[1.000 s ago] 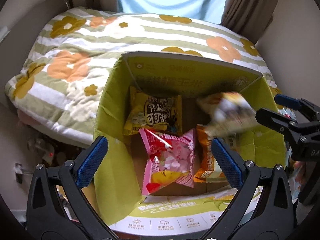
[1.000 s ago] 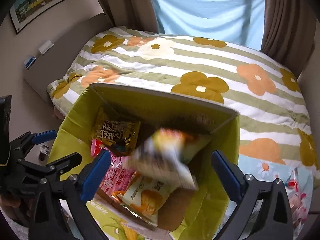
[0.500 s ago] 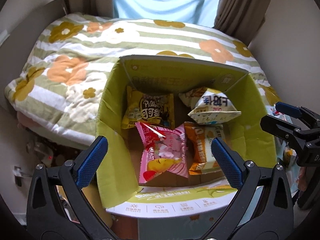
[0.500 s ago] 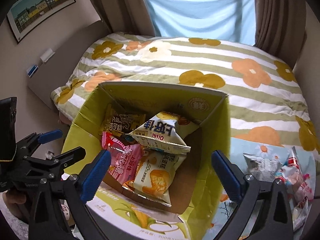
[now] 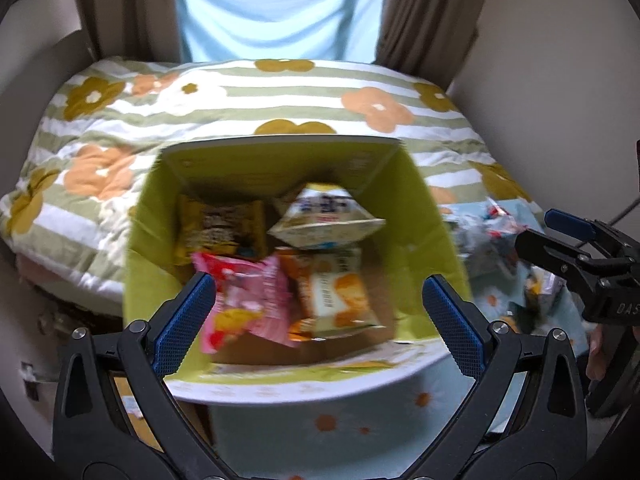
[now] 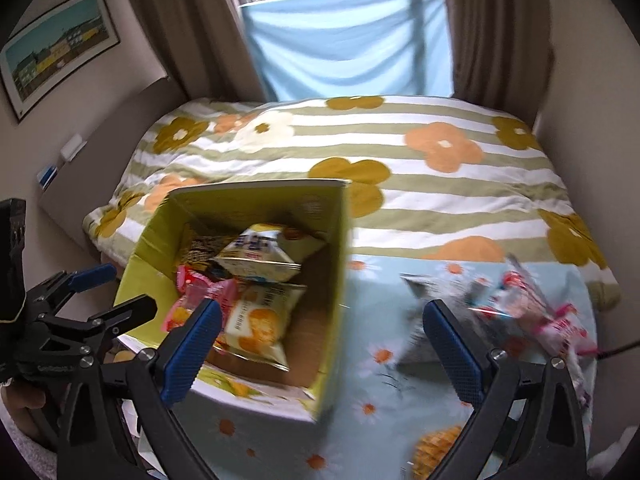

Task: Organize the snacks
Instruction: 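Move both tools back over the remaining snacks on the table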

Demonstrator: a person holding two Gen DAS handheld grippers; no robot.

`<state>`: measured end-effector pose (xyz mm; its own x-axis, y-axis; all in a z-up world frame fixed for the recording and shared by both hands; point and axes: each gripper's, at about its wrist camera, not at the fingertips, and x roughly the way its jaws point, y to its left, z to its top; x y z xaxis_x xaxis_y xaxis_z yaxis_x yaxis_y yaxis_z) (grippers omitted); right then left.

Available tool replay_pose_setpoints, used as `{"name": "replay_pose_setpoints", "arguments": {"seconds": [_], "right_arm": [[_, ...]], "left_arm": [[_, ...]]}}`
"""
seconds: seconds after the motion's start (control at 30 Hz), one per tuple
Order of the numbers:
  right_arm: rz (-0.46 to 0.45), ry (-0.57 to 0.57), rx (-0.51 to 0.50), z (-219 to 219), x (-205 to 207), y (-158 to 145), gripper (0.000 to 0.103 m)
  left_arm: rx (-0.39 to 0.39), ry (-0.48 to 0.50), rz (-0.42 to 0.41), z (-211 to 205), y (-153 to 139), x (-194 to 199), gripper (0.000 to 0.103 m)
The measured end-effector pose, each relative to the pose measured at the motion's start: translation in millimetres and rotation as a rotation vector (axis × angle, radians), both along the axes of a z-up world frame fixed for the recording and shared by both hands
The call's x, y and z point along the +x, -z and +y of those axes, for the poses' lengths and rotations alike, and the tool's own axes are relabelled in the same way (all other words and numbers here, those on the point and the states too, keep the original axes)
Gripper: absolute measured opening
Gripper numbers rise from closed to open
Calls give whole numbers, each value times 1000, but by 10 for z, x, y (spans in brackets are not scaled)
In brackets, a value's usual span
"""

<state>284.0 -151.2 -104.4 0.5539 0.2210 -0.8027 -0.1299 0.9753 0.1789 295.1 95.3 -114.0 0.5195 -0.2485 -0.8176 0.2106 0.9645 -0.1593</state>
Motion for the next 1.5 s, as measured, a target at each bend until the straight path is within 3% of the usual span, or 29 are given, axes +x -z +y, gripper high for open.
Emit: {"name": "replay_pose_setpoints", "arguments": {"seconds": [0.33,0.53,0.7,1.03,1.5], "right_arm": [[-20,74,-47,-1204,-533,-90,100],[2,86,-87,-1814,-833,87,100],[32,92,-79,-2203,-1072,338,100],[124,106,-24,-2489,-1495,942,100],[182,72,-110,-2440,-1768,1583,100]], "left_arm": [[-37,5,17,-1053,17,-415,102],[-26,22,52,-1809,211,-637,102],[-24,17,129,-2313,518,-803,102],[16,12,247,-2864,1197,-968,102],[130,27,311,-3209,1738,-996,102]]}}
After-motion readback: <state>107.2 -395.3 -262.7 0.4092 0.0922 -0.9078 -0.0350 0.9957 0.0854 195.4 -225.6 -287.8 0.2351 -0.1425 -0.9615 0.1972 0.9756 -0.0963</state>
